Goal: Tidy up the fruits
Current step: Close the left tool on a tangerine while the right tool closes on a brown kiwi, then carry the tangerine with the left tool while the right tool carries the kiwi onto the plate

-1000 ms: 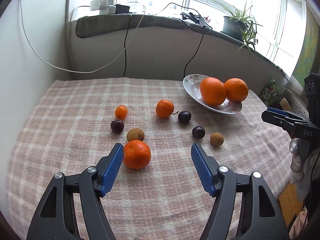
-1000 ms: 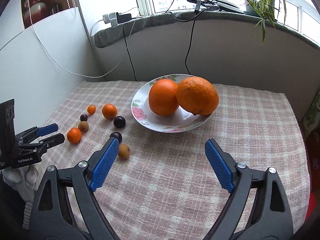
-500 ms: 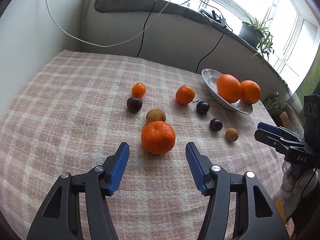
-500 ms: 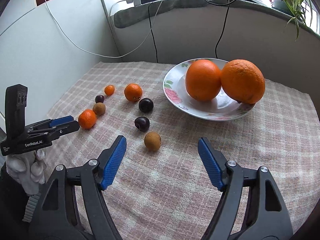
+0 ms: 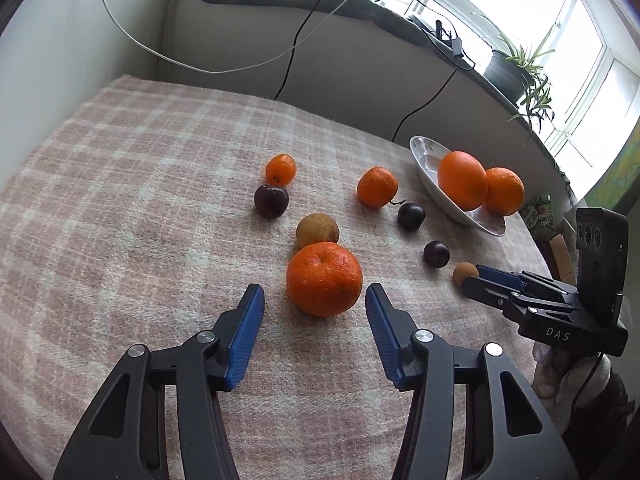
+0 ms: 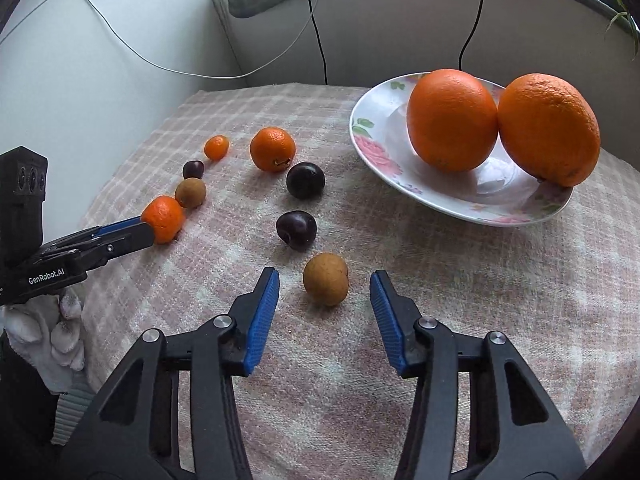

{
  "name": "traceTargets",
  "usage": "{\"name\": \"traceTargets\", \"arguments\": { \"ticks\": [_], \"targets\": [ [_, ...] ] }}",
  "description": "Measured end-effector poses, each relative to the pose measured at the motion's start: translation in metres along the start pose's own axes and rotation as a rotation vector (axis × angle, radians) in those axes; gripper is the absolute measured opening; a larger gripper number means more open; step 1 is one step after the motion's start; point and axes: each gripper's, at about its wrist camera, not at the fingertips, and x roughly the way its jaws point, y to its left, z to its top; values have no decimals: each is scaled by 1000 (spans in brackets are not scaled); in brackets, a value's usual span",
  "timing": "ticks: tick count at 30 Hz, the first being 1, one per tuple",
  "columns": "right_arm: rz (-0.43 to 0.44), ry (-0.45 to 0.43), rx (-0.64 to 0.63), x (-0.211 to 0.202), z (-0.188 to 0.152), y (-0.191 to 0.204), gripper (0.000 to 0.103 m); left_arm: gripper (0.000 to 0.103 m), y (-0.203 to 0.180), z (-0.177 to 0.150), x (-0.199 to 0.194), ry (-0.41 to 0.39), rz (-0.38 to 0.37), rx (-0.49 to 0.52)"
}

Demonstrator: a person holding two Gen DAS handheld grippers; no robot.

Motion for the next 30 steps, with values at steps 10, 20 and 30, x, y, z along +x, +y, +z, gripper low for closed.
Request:
{"name": "traceTargets", "arguments": {
  "ticks": [10,20,30],
  "targets": [
    [-16,11,8,4,2,0,34,39,2,3,4,6,-27,-18],
    [-4,8,14,4,2,0,26,37,1,3,4,-3,-23,-9],
    [8,-44,68,-18,-5,-13,26,37,-11,13,-1,-29,-68,3]
  ]
}}
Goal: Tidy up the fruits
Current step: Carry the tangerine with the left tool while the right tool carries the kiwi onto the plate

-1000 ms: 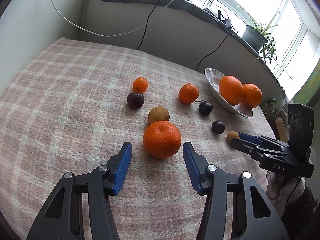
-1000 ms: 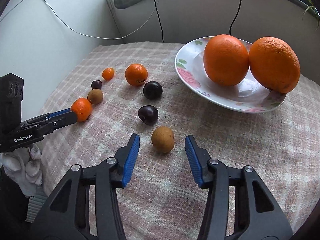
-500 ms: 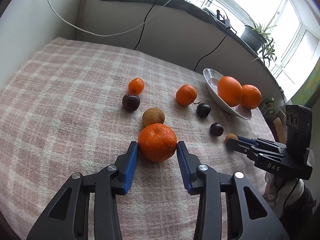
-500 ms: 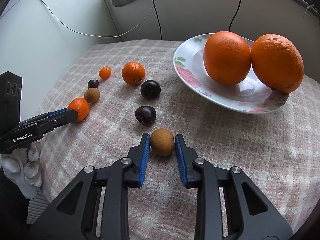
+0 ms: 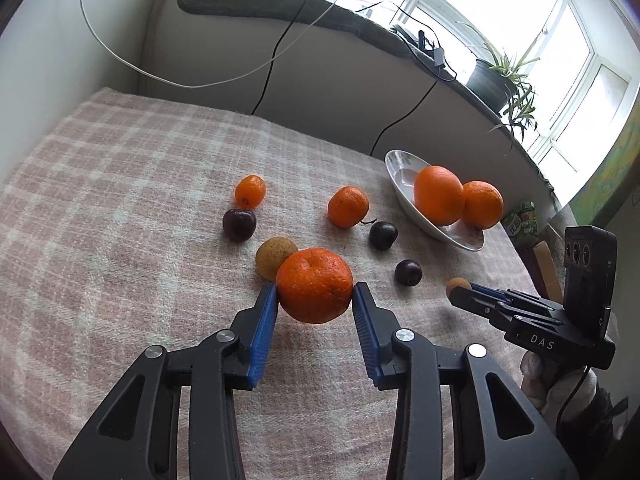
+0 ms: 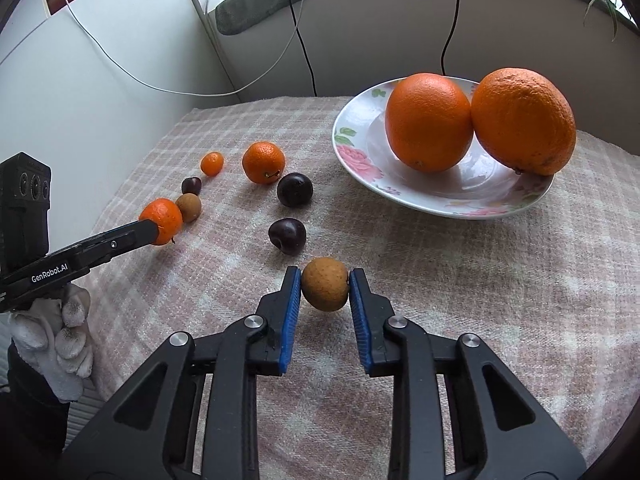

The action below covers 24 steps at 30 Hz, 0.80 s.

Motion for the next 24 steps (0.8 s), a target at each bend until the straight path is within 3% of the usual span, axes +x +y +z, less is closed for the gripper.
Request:
{"name": "traceTargets", "arguments": {
  "ticks": [12,24],
  "targets": [
    [-56,-105,31,-31,12,-12,26,37,-40,28,11,-28,-75,71],
    [-127,-145,23,-32,30,-20,26,37,-76,55,46,-18,-121,151]
  ]
}}
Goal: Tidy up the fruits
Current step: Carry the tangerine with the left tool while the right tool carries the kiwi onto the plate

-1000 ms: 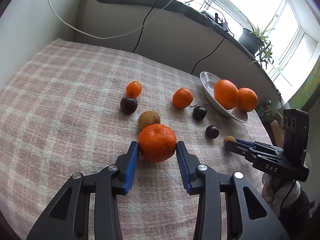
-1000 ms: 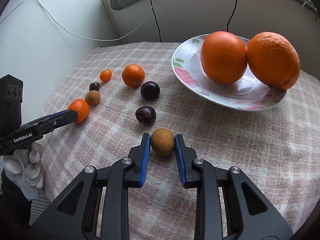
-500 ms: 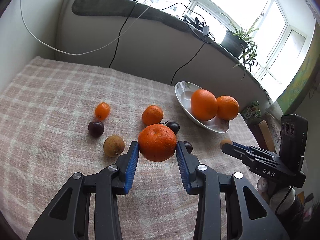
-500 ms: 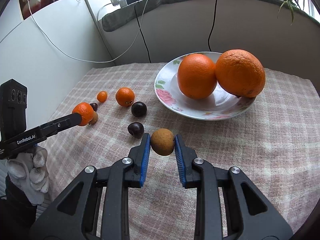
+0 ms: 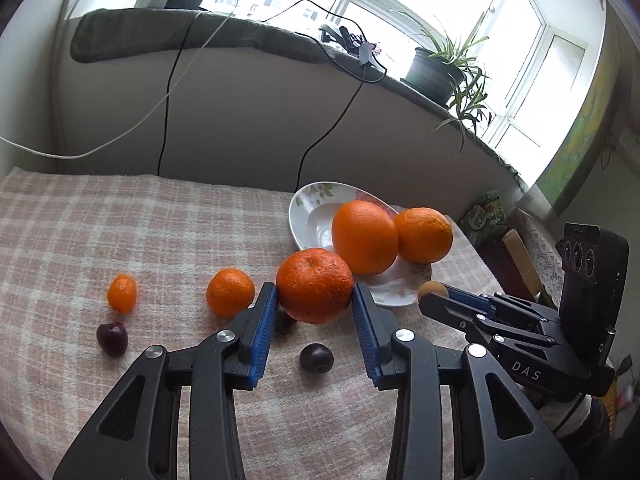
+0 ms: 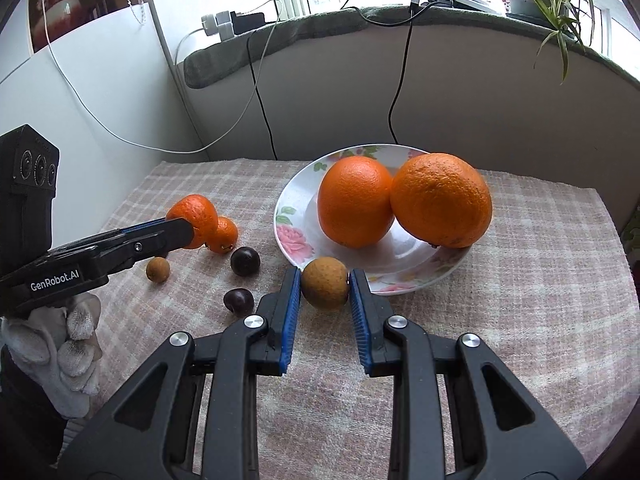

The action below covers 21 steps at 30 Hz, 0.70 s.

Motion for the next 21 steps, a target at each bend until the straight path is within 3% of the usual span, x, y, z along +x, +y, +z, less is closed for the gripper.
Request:
{"name": "traceTargets", "arguments": {
  "ticks": [21],
  "targets": [
    [-37,21,3,21,13,-11,26,37,-13,27,55,51,2,64]
  ]
}}
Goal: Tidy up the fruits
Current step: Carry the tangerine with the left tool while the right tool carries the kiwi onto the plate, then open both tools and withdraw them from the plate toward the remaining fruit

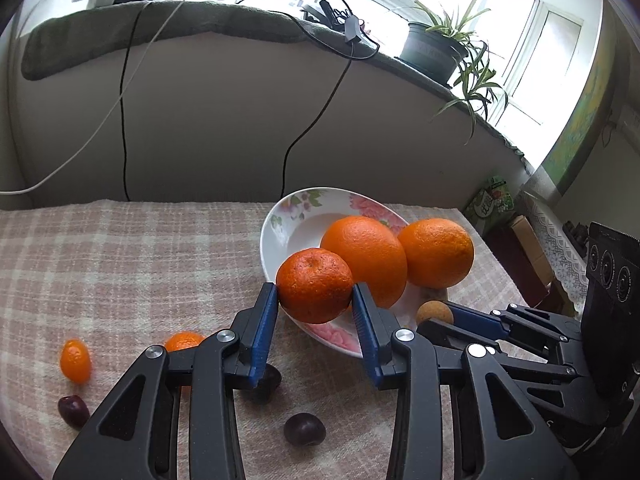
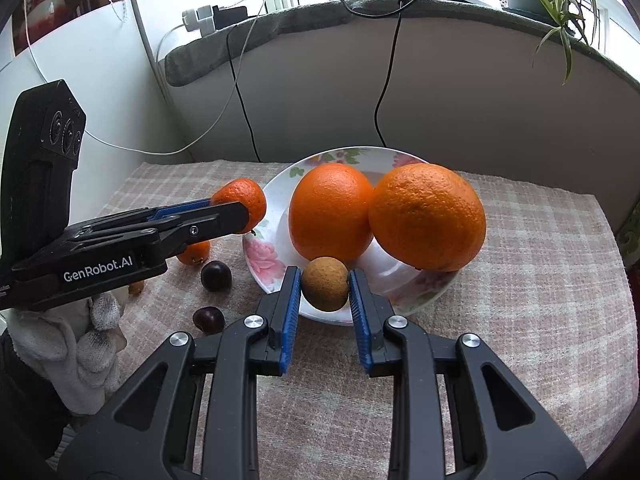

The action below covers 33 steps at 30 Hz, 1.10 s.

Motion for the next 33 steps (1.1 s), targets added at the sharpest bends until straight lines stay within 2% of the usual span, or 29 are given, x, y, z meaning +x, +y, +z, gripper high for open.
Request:
{"name": "traceTargets", "arguments": {
  "ticks": [15,16,18,19,22,23,25,27,33],
  "targets": [
    [-5,-1,-10,4,1,3,27,38,-6,5,7,3,8,17],
    [-6,-4,-6,3,0,3,30,41,-7,5,7,-1,9,20],
    [-2,-11,3,1,0,1,57,47,-8,7,5,-9,13,23],
    [0,-18,5,0,0,0,62,52,-8,7,4,-12,13,24],
    [11,-30,2,-4,0,0,65,59,-7,9,2,-18,11,20],
    [14,-30,1,-5,0,0,66,65,-6,9,1,-17,13,15],
    [16,-27,0,-5,-1,0,72,71,-4,9,0,-15,15,1],
    [15,-30,-2,-7,-3,1,77,71,-3,9,-2,-15,17,-8],
    [16,-28,3,-9,-6,0,79,73,1,9,-10,-16,35,-22]
  ]
}}
